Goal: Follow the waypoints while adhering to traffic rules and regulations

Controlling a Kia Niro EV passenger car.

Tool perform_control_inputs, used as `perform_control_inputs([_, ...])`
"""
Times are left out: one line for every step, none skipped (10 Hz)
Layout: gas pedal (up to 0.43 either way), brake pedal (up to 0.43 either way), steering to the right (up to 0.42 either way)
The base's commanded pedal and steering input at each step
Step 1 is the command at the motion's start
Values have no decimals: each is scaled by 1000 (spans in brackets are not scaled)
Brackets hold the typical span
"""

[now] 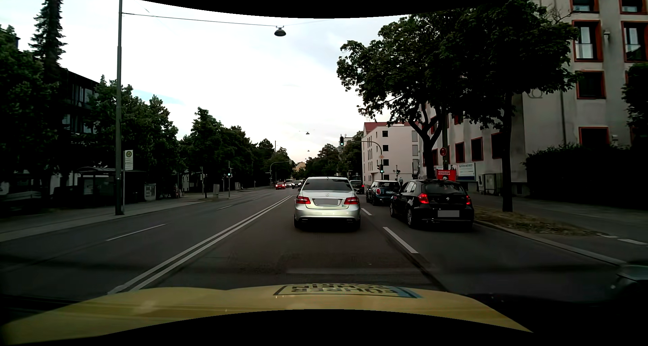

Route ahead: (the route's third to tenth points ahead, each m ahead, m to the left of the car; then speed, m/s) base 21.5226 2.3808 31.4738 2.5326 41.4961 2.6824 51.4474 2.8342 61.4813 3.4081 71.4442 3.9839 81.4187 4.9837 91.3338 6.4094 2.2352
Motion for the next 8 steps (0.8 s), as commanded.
perform_control_inputs([0, 128, 1])
perform_control_inputs([0, 122, 1])
perform_control_inputs([0, 110, 0])
perform_control_inputs([0, 85, 1])
perform_control_inputs([0, 18, 0])
perform_control_inputs([0, 0, -2])
perform_control_inputs([0, 0, -2])
perform_control_inputs([0, 0, -2])
